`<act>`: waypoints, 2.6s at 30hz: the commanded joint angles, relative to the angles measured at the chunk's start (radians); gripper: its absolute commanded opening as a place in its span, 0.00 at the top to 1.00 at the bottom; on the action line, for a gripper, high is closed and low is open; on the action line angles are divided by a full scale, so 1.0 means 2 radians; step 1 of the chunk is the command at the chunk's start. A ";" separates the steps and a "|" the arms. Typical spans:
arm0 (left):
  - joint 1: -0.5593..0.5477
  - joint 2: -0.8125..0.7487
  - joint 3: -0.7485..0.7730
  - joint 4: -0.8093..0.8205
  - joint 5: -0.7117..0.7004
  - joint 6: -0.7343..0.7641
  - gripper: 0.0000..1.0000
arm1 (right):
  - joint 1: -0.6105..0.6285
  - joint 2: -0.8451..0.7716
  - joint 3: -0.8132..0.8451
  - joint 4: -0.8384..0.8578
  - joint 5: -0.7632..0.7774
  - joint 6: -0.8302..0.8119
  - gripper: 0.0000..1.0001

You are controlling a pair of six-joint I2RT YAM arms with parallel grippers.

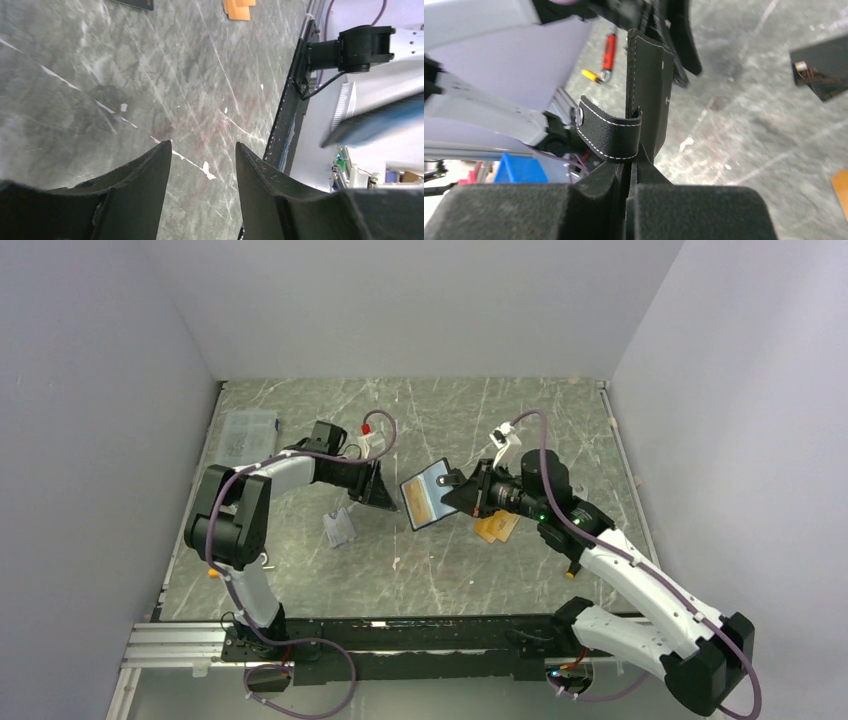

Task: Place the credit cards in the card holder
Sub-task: Pick up the card holder from the center of the board, then place the card holder at the center of the board.

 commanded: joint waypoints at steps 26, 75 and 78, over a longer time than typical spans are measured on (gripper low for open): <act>-0.053 -0.092 -0.048 0.140 0.116 -0.131 0.49 | 0.006 0.087 -0.076 0.249 -0.023 0.087 1.00; -0.177 0.053 0.043 -0.107 -0.181 0.145 0.52 | 0.069 0.252 -0.112 0.120 0.197 0.061 0.52; -0.178 0.051 0.038 -0.107 -0.190 0.152 0.52 | 0.092 0.229 -0.116 0.094 0.266 0.081 0.53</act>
